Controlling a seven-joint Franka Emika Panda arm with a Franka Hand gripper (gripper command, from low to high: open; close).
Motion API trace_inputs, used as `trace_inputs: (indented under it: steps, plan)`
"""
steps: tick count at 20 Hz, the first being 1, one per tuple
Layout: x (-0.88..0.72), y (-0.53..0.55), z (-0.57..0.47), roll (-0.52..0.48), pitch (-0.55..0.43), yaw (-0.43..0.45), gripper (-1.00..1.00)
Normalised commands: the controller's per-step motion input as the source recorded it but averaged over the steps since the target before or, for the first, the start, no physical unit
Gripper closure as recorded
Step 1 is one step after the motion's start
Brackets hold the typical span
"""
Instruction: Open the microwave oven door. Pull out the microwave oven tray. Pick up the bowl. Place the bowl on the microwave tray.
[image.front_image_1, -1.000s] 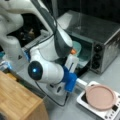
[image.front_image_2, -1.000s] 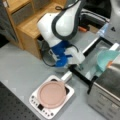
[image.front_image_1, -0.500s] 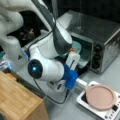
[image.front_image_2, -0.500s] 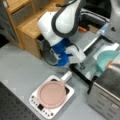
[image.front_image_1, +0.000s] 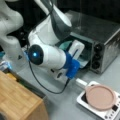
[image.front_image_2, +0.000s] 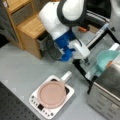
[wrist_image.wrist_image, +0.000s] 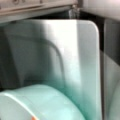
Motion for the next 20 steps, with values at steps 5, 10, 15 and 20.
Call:
trace_inputs:
  steps: [5,10,15,20]
  plan:
    - [-0.12,0.33,0.25,-0.076,0.077,-0.153,-1.0]
    - [-0.03,0.37,0.25,-0.044,0.093,-0.172,-1.0]
    - [0.06,0.45,0.39,-0.011,0.14,-0.219,-1.0]
    - [0.1,0.23,0.39,-0.022,0.117,-0.138,-1.0]
